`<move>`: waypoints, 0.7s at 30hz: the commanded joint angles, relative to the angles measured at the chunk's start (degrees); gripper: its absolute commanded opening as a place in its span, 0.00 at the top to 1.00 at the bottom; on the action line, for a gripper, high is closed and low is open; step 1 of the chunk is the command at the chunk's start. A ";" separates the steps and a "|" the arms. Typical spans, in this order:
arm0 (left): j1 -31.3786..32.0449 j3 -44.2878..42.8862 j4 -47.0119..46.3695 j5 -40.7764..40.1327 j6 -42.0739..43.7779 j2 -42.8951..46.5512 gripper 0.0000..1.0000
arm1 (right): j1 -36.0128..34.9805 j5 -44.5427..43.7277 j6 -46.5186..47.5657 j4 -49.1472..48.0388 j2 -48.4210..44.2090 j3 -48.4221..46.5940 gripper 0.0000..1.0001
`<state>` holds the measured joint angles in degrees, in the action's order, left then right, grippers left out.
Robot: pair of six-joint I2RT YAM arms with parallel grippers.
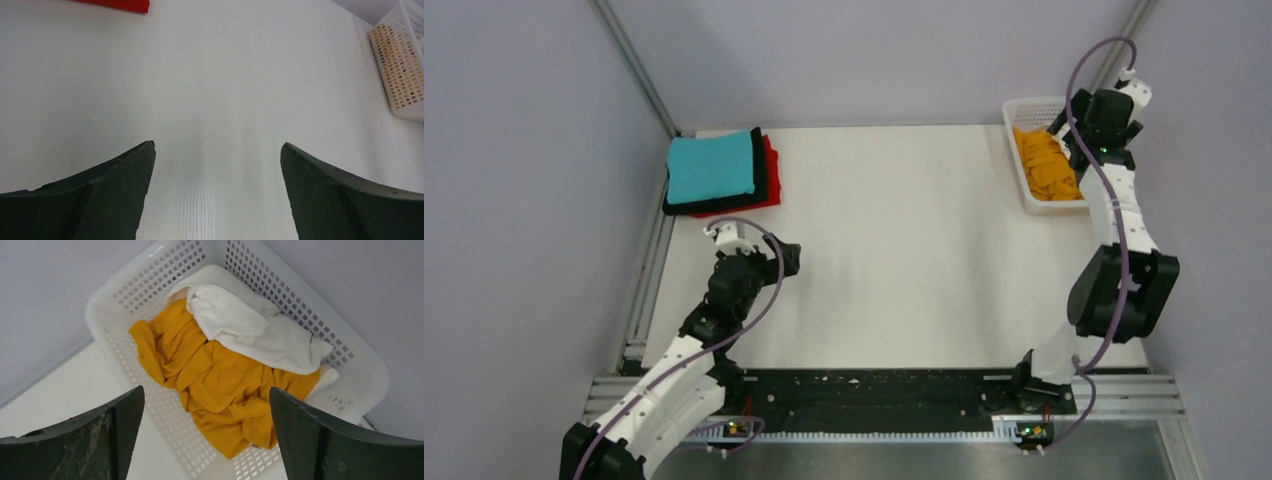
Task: Fold and stack the t-shirts
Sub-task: Grab crumpled tshirt from bin with the right arm
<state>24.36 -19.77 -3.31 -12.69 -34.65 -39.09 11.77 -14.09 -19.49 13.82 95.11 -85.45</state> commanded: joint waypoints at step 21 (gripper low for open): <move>-0.04 -4.28 -5.94 -3.49 1.34 -11.01 0.01 | 6.07 3.64 9.85 3.16 48.56 -48.27 0.14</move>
<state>24.36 -21.47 -5.80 -15.55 -34.30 -49.28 16.84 -9.41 -10.15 23.07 143.20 -130.98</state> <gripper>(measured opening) 0.991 0.869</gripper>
